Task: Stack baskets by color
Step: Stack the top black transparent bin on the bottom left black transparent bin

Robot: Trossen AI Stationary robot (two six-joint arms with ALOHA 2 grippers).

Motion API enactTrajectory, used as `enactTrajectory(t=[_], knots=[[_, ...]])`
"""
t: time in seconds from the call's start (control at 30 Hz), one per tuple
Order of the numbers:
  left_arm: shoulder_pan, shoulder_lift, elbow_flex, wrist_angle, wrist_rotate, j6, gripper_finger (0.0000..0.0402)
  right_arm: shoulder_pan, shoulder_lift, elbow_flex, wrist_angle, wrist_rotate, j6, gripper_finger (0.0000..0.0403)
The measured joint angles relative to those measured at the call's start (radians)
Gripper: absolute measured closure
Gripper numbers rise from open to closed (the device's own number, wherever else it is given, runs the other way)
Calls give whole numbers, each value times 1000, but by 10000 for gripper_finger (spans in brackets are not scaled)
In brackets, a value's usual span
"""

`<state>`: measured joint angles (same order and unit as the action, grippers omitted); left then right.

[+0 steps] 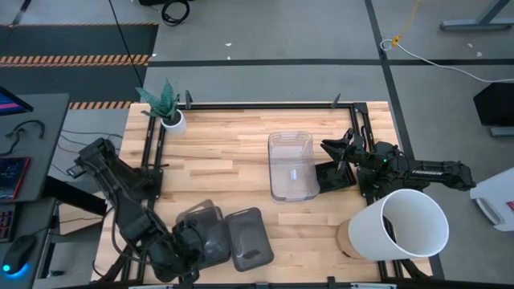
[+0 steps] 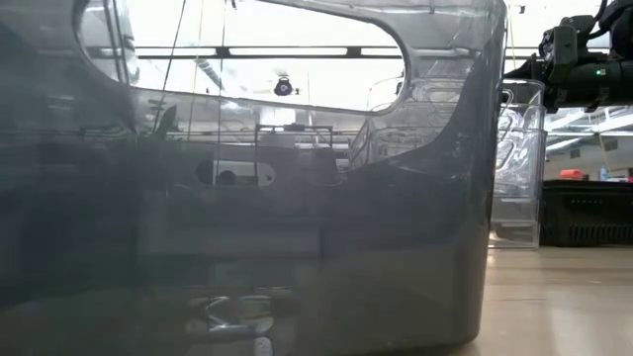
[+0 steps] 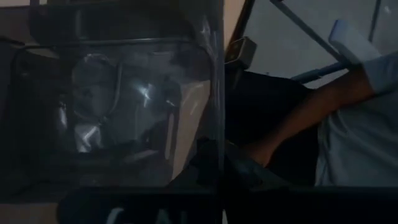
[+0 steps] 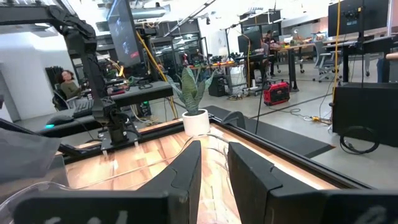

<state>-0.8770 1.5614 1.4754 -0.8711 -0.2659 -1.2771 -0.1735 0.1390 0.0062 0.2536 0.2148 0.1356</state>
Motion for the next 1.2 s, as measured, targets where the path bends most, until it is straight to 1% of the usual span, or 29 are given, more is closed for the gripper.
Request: enactTrajectory(t=[0.33, 0.53, 0.7, 0.9, 0.97, 1.03, 1.2], knots=[[5, 96, 0, -32, 8, -41, 395, 0, 0, 0, 0, 0, 0, 317], [5, 167, -1, -110, 105, -67, 395, 0, 0, 0, 0, 0, 0, 317], [5, 225, -1, -135, 126, -74, 395, 0, 0, 0, 0, 0, 0, 317], [12, 266, -1, -133, 131, -78, 391, 0, 0, 0, 0, 0, 0, 317], [16, 274, -1, -134, 130, -102, 378, 0, 0, 0, 0, 0, 0, 317], [17, 276, -1, -140, 131, -130, 356, 0, 0, 0, 0, 0, 0, 317], [36, 273, -1, -137, 131, -182, 279, 0, 0, 0, 0, 0, 0, 317]])
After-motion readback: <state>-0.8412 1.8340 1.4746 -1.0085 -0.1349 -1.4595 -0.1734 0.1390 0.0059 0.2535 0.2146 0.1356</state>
